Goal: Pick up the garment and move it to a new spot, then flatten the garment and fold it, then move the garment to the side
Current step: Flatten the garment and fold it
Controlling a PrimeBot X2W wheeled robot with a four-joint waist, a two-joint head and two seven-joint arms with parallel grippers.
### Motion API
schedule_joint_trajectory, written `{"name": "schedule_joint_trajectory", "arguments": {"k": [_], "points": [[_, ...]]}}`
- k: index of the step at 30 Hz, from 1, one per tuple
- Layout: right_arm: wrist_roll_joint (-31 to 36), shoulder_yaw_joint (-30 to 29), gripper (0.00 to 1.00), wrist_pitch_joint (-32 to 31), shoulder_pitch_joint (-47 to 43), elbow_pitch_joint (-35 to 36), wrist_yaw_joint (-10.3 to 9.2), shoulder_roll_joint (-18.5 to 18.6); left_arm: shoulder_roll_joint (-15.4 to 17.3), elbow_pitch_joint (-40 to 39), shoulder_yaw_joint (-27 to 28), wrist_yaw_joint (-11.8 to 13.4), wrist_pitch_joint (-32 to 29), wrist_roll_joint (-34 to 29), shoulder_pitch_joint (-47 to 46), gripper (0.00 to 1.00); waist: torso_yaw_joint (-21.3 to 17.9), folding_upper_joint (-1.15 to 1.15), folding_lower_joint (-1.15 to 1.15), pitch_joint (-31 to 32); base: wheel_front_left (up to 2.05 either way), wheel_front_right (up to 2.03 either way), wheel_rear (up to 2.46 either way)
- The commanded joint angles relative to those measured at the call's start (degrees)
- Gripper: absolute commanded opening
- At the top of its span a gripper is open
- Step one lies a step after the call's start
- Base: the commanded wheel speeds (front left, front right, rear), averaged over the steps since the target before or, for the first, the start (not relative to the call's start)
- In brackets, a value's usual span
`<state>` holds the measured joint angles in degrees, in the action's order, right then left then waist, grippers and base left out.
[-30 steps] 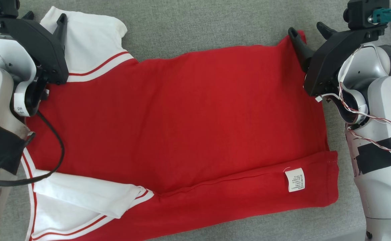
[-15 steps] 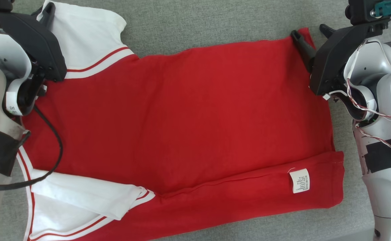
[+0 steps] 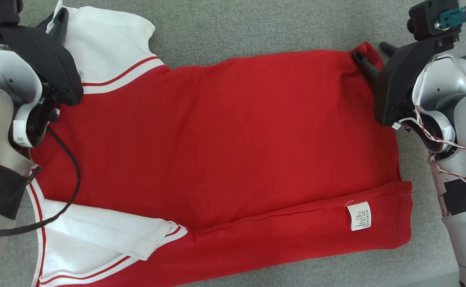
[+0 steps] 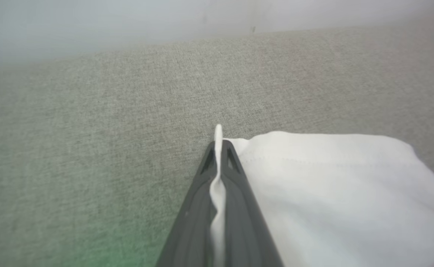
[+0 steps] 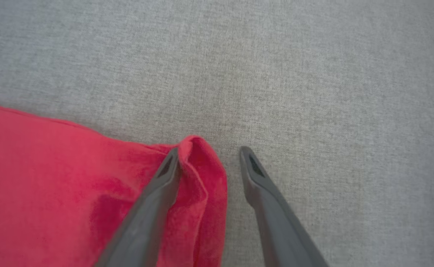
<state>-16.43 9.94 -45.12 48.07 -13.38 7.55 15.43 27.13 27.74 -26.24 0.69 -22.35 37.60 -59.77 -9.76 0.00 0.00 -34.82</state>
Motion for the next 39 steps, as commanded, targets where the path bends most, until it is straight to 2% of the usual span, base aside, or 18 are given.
{"name": "schedule_joint_trajectory", "arguments": {"k": [1,16,19,25,31,39], "points": [[-0.1,0.4,0.00,0.6,-1.4,-1.1,-0.16,0.0,0.3,0.3,0.0,0.4,1.8,-0.9,2.0,0.00,0.1,0.00,0.00,0.2,0.00,0.00,0.00],[1.0,-1.8,0.00,14.9,-2.6,-4.1,-0.16,-1.6,-4.1,2.0,1.8,0.9,28.7,-4.3,5.7,0.00,1.6,0.00,0.00,5.8,0.00,0.00,0.00],[0.7,-2.3,0.00,18.3,-3.8,-4.5,-0.16,-1.4,-5.4,2.3,1.4,-0.1,33.1,-4.5,7.2,0.00,2.6,0.00,0.00,7.5,0.00,0.00,0.00],[-0.1,-3.4,0.00,23.2,-8.9,-3.4,-0.16,-0.7,-8.0,-0.3,0.4,-2.0,36.6,-3.8,13.2,0.00,5.0,0.00,0.00,11.1,0.00,0.00,0.00],[-0.5,-4.7,0.00,25.6,-15.4,-1.6,-0.16,-0.5,-8.1,-4.3,0.5,-2.6,37.4,-4.1,20.8,0.00,6.3,0.00,0.00,14.2,0.00,0.00,0.00],[0.6,-6.5,0.00,26.1,-23.4,0.1,-0.16,0.8,-7.7,-9.1,0.8,-1.8,37.6,-2.7,31.9,0.00,7.8,0.00,0.00,18.1,0.00,0.00,0.00]]}}
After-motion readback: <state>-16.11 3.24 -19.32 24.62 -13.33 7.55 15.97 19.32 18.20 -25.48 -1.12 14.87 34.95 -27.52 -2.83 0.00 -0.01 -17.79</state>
